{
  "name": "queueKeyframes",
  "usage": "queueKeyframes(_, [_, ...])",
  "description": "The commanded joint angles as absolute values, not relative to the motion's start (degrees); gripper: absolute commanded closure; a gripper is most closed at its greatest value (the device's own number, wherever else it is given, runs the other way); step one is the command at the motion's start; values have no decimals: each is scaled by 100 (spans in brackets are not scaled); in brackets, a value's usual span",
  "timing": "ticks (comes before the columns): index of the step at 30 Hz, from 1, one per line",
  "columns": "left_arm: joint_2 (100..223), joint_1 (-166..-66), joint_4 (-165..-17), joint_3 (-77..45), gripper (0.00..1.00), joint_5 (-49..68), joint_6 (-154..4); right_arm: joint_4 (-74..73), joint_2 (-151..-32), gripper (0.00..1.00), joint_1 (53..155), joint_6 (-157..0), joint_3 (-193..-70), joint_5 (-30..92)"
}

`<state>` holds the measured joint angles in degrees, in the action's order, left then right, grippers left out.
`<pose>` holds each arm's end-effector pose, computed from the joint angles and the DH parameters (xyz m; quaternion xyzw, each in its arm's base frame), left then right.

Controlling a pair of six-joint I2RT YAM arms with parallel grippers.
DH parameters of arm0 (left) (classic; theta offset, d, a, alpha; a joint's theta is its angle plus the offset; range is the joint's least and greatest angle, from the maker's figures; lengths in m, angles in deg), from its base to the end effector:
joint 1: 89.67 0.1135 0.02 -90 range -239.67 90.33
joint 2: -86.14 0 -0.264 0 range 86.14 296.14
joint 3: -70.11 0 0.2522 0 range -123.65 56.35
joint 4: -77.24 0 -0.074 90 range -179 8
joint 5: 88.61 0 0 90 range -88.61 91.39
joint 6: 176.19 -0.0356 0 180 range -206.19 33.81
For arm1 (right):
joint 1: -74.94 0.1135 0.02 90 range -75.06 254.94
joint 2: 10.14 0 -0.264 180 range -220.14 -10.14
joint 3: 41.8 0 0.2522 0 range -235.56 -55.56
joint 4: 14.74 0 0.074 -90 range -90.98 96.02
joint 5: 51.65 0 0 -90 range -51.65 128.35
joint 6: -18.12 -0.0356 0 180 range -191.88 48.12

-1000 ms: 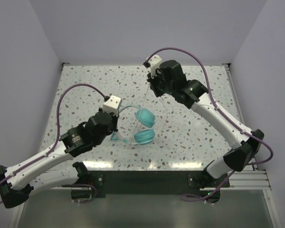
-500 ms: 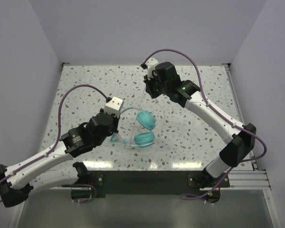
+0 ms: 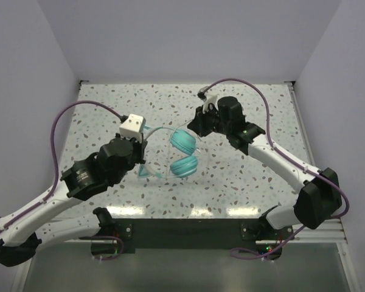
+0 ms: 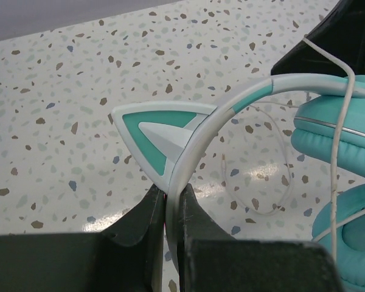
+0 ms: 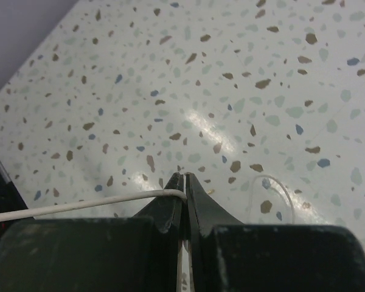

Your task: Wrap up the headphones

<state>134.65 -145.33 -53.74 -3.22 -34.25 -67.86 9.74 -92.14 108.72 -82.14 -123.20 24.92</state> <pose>0.1118 -0.1269 0.3749 0.0983 0.8105 -0.1060 0.5676 0.2729 0.1925 0.3262 -0.2322 0.8076 0.2913 0.4572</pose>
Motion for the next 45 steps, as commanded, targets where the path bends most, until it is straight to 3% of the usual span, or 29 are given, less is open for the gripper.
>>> queueKeyframes(1, [13342, -14592, -6034, -1194, 100, -3106, -6229, -703, -9197, 100, 10728, -8953, -11876, 1657])
queueKeyframes(7, [13737, -14592, -6070, -1818, 100, -2972, -5719, -2713, -9565, 99, 10728, -10033, -11515, 856])
queueKeyframes(17, [14379, -14592, -6035, -2881, 100, -3139, -5613, -4649, -10470, 87, 10737, -11424, -11620, 556])
queueKeyframes(23, [14652, -14583, -5763, -3444, 100, -3219, -5631, -4976, -10726, 82, 10737, -11600, -11664, 671])
queueKeyframes(45, [15214, -14574, -5587, -4490, 100, -4493, -5894, -6417, -11042, 82, 11097, -11882, -9819, 591])
